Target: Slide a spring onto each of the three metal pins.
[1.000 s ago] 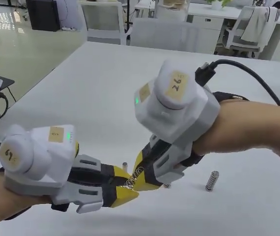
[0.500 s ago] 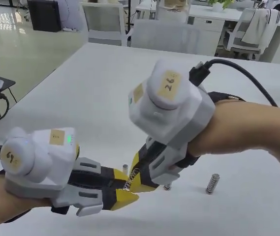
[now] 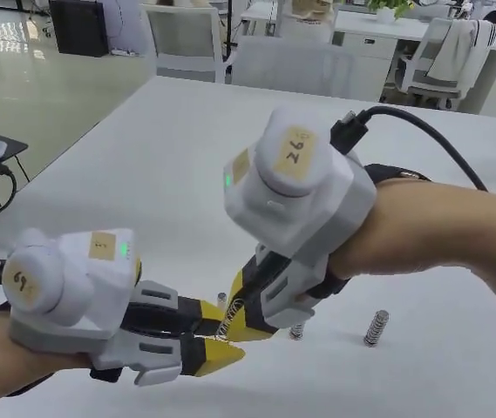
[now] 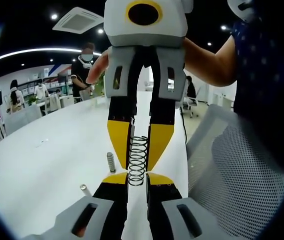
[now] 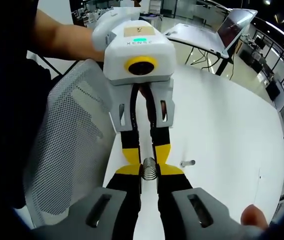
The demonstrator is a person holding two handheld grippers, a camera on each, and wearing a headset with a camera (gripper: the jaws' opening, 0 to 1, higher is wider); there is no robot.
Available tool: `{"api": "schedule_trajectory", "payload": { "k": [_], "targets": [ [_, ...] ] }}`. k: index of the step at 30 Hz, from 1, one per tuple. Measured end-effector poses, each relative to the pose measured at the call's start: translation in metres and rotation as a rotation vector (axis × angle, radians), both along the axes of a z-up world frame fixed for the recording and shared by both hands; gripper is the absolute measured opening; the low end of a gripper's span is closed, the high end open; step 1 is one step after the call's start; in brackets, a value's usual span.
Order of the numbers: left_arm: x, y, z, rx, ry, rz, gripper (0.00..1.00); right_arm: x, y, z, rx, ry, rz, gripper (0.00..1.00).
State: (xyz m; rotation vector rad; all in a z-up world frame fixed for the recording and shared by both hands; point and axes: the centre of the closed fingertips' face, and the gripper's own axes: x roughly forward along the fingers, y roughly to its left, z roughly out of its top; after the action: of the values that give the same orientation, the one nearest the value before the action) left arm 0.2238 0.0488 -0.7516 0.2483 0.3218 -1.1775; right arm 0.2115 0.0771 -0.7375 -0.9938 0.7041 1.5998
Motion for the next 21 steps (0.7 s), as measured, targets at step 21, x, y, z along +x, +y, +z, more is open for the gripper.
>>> {"api": "schedule_trajectory", "payload": {
  "k": [21],
  "targets": [
    [0.0,0.017,-0.003,-0.015,0.031,0.076,0.22,0.004,-0.004,-0.005,-0.025,-0.009,-0.001,0.09]
  ]
}}
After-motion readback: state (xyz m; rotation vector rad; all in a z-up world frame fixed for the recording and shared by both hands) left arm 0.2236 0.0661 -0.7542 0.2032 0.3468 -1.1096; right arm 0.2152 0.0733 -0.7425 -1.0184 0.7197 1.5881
